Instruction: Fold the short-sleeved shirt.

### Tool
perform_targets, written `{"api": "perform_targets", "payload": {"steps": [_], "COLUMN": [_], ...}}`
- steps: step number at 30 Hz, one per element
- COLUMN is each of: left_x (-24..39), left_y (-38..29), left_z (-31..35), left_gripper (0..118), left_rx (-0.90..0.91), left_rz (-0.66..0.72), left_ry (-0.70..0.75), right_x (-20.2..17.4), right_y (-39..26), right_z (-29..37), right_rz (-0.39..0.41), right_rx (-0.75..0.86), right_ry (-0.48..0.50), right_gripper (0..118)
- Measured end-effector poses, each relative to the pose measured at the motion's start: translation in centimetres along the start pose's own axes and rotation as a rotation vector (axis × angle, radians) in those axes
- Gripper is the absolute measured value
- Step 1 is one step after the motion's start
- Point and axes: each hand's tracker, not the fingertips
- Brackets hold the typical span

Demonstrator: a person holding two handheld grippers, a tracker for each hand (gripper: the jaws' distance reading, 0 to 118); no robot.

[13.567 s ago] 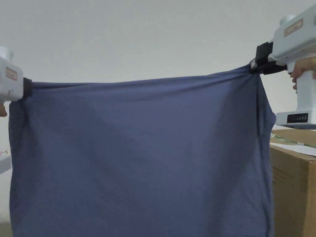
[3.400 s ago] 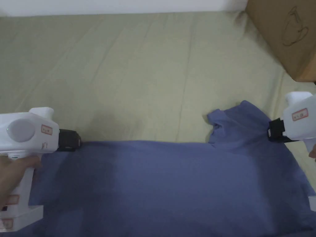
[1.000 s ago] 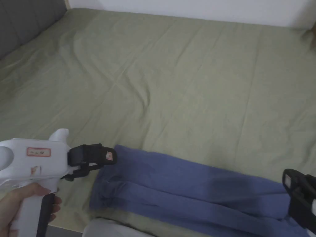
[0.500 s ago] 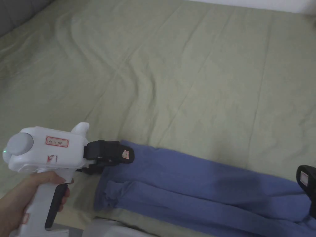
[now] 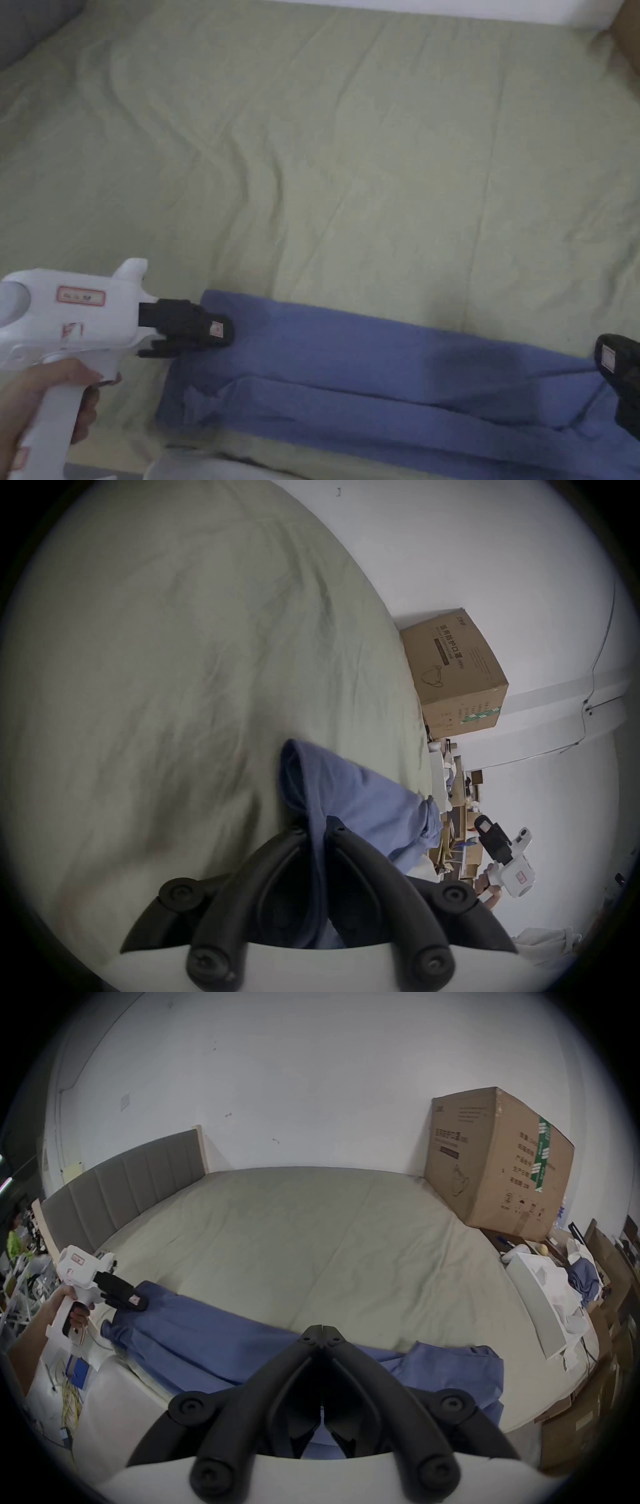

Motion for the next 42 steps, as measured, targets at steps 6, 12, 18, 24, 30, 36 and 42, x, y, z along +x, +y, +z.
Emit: {"api": "perform_targets", "payload": {"steps": [6, 12, 18, 24, 30, 36, 42], "left_x": [12.8, 23.7, 27.7, 27.6, 28.9, 28.5, 24.1], "left_y": [-1.3, -3.1, -7.6, -9.5, -8.5, -6.2, -6.1], "left_z": [1.5, -7.4, -22.5, -31.6, -28.3, -20.5, -17.9], "left_gripper": [5, 5, 5, 5, 118, 116, 17], "left_rx": [0.049, -0.074, -0.333, -0.425, -0.435, -0.232, -0.141], "left_rz": [-0.137, -0.228, -0.264, -0.275, -0.29, -0.394, -0.426], "left_ry": [0.015, -0.06, -0.002, 0.096, -0.032, -0.012, 0.257], "right_x": [3.6, 7.5, 11.4, 14.6, 15.7, 15.2, 14.7], "right_y": [-0.4, -1.3, -2.7, -3.9, -4.5, -4.9, -5.7], "right_z": [1.5, 3.1, 5.1, 6.1, 5.8, 5.0, 4.5], "right_rz": [-0.073, -0.179, -0.265, -0.357, -0.383, -0.387, -0.38], "right_rx": [0.041, 0.083, 0.115, 0.125, 0.115, 0.107, 0.095], "right_ry": [-0.026, -0.059, -0.119, -0.15, -0.149, -0.098, -0.061], "right_gripper": [0, 0, 0, 0, 0, 0, 0]}}
